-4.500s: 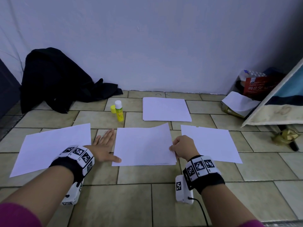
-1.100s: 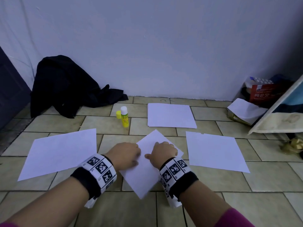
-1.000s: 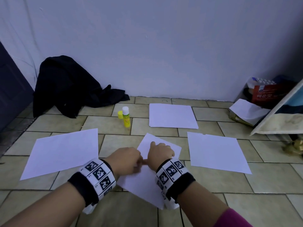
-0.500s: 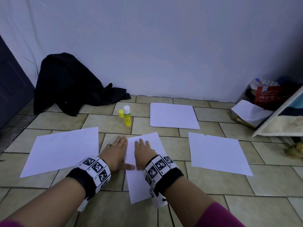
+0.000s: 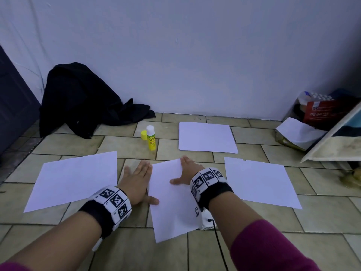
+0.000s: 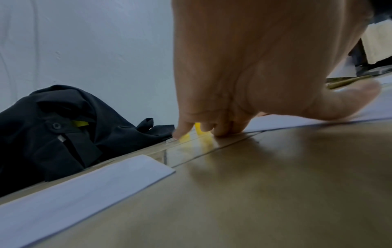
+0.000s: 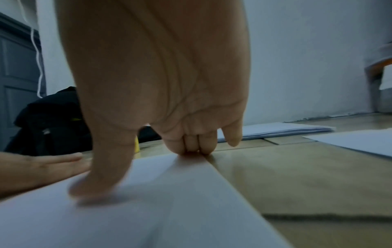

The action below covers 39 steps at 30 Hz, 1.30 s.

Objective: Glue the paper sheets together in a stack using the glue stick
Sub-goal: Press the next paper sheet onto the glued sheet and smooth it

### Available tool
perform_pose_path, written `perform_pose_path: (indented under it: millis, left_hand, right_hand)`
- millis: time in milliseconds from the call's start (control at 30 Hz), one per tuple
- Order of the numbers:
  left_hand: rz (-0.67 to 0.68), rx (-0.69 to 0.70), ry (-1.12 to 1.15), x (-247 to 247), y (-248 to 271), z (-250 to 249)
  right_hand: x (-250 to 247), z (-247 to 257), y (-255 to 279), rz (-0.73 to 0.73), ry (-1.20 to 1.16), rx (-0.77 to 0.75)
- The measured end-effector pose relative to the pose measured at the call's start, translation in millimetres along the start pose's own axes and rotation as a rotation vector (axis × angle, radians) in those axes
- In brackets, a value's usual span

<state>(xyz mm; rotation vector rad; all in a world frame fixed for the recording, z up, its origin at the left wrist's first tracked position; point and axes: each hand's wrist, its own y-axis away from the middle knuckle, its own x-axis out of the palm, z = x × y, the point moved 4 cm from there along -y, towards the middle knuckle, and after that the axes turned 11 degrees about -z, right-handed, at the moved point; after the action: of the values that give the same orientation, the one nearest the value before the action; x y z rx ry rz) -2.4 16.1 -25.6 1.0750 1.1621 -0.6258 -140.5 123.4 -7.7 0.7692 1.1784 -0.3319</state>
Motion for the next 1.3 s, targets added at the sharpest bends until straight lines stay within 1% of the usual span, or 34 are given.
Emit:
perform_pose_path:
  millis: [67,133,200,267,333,400,467,533,567,667,733,800,833,933,1000,1100,1233,1300]
  left_hand:
    - [0.002,0.01,0.018,-4,2,0]
    - [-0.041,0.012,0.04,-12,5,-2]
    - [-0.17,0.002,0.077,-19,4,0]
    - [-0.321,-0.018,0.135,-22,3,5]
    - [-0.392,-0.004,0.119,-25,7,8]
    - [-0.393,0.032,0.108,-25,10,5]
    - [-0.394,0.048,0.144,-30,11,1]
    - [-0.369,0.029,0.175,-32,9,0]
    - [-0.328,0.004,0.188,-30,6,0]
    - [-0.139,-0.043,0.174,-24,2,-1]
    - [-0.041,-0.053,0.137,-19,1,-3]
    - [-0.009,-0.048,0.1,-17,-2,-3]
    - [0.0,-0.04,0.083,-17,-3,-4]
    - [0.023,-0.023,0.037,-15,-2,-2]
    - [0.024,-0.021,0.036,-12,0,1]
    - [0.034,-0.02,0.047,-12,1,2]
    - [0.045,-0.014,0.025,-13,1,1]
    - [0.057,-0.011,0.046,-11,1,3]
  right_hand:
    - [2,5,-2,-0.009,0.051,0.031]
    - [-2,9,-2,-0.074,0.133,0.098]
    - [-8,14,5,-0.167,0.202,0.137]
    - [-7,23,12,-0.222,0.171,0.125]
    - [3,32,18,-0.207,0.114,0.125]
    - [10,41,24,-0.197,0.079,0.116]
    - [13,51,28,-0.169,0.057,0.064]
    - [14,60,30,-0.134,0.055,0.0]
    - [14,62,31,-0.127,0.057,-0.032]
    - [15,66,29,-0.134,0.065,-0.128]
    - [15,67,26,-0.155,0.055,-0.146]
    - [16,68,24,-0.169,0.006,-0.12]
    - [18,70,24,-0.164,-0.006,-0.131]
    - [25,79,24,-0.062,0.01,-0.243]
    - [27,77,21,-0.022,0.027,-0.278]
    - [21,63,20,-0.019,0.053,-0.263]
    - [2,26,21,-0.053,-0.145,-0.111]
    - [-3,3,22,-0.073,-0.18,-0.04]
